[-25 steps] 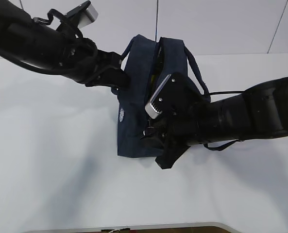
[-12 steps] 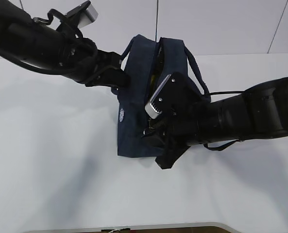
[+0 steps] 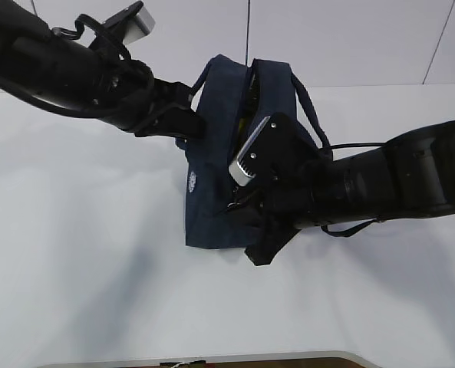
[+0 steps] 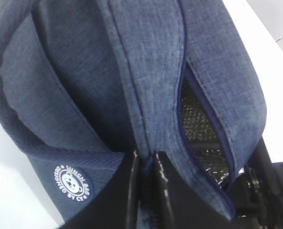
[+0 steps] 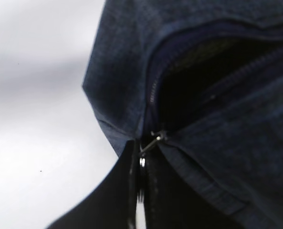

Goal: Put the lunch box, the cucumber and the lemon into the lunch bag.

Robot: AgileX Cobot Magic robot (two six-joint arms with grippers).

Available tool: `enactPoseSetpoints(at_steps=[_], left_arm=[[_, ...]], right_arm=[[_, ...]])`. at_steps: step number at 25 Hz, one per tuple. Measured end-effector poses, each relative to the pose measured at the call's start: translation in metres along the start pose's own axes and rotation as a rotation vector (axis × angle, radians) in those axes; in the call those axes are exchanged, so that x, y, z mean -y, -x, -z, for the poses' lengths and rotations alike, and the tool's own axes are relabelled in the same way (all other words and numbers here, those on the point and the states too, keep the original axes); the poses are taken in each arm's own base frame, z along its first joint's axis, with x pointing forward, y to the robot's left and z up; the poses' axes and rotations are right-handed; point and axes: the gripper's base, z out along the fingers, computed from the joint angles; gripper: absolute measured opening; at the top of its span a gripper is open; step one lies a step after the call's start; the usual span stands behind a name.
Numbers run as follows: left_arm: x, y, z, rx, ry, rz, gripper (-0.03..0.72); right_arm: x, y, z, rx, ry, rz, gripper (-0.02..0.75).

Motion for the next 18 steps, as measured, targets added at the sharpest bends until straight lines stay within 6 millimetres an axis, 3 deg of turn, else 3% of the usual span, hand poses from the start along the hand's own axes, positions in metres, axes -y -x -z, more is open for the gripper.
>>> enactPoseSetpoints(at_steps=[18], left_arm=[[0.0,0.0,0.0,0.0,0.0,0.0,0.011]], right_arm=[[0.0035,0.0025,0.005,-0.011,-0.042,-0.04,0.005]])
